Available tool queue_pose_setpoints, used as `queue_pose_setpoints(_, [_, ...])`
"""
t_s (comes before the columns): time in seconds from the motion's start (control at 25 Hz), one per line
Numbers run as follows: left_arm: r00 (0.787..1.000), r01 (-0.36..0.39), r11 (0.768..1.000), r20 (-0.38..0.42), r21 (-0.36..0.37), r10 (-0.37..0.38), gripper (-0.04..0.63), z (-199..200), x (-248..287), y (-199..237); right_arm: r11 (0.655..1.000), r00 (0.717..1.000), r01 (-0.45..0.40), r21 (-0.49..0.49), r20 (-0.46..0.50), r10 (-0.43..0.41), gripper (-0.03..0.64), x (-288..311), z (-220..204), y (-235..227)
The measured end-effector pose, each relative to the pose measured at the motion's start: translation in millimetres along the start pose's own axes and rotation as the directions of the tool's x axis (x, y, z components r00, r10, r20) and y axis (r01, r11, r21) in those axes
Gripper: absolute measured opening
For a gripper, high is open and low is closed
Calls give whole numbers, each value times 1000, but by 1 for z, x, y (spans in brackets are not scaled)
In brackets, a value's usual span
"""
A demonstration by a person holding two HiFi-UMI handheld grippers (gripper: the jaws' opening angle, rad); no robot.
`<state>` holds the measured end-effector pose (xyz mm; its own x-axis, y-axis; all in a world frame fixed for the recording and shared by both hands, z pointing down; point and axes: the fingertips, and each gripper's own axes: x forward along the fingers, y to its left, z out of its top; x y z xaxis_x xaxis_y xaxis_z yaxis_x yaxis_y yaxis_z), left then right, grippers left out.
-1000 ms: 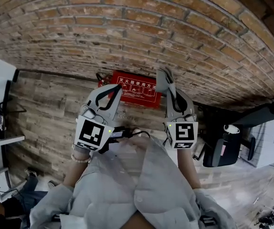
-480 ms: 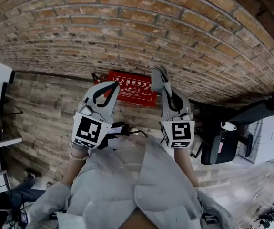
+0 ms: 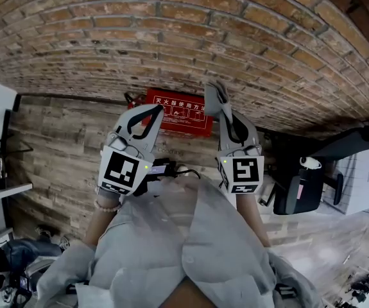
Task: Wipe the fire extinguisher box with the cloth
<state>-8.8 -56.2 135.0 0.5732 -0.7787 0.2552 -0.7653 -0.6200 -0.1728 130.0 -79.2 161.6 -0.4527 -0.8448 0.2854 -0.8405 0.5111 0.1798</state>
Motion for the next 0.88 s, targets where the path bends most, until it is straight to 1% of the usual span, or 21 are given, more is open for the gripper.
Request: queue_pose_setpoints(0.88, [1000, -2, 1000, -1, -3, 2, -2, -4, 2, 1, 1000, 1000, 3, 11, -16, -3, 18, -1, -6, 0])
